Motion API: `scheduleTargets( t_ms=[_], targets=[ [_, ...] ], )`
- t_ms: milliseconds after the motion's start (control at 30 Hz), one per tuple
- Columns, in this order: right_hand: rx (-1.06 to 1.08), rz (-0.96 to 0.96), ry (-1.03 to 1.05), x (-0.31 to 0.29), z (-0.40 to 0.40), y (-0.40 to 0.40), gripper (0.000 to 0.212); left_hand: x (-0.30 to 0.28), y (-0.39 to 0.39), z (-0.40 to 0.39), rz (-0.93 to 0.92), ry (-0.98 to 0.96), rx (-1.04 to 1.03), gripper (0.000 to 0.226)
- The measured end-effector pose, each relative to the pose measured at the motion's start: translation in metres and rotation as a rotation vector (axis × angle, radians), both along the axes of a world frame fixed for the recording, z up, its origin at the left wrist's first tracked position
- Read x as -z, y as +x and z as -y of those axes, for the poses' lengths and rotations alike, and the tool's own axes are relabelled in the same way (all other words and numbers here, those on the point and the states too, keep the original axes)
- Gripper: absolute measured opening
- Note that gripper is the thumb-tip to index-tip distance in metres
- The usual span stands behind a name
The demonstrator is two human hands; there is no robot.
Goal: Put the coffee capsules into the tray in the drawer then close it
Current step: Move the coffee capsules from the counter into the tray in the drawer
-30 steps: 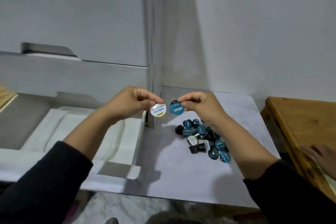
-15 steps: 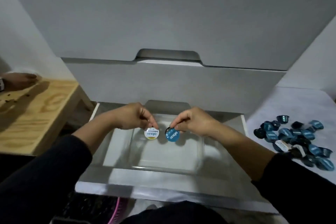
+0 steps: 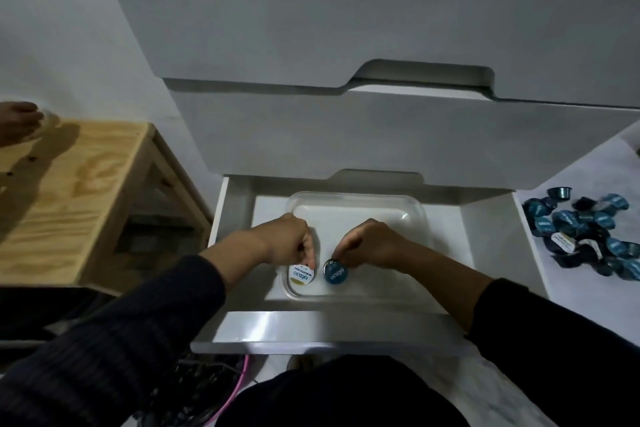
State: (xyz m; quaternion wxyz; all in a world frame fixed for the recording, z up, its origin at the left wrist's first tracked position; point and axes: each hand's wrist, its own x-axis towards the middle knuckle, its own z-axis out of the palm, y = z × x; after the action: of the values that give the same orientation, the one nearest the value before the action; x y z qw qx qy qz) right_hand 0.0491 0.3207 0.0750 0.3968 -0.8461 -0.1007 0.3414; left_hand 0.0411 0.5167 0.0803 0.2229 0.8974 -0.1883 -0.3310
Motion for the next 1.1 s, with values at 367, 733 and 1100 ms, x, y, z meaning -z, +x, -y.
scheduleTargets(
  t_ms=[367, 733, 1100],
  targets=[
    [-0.013, -0.066, -0.028, 0.008, -0.004, -0.005, 0.017, 0.0, -0.003, 0.005, 0.011, 0.054, 0.042, 0.027],
    [-0.036, -0.108, 0.009, 0.01, -0.006, -0.009, 0.017, -0.004, -0.012, 0.005, 0.057, 0.105, 0.02, 0.023],
    [-0.11, 0.158, -0.165, -0.008, -0.018, -0.016, 0.022, -0.011, -0.025, -0.001, 0.194, 0.158, -0.151, 0.019]
  ],
)
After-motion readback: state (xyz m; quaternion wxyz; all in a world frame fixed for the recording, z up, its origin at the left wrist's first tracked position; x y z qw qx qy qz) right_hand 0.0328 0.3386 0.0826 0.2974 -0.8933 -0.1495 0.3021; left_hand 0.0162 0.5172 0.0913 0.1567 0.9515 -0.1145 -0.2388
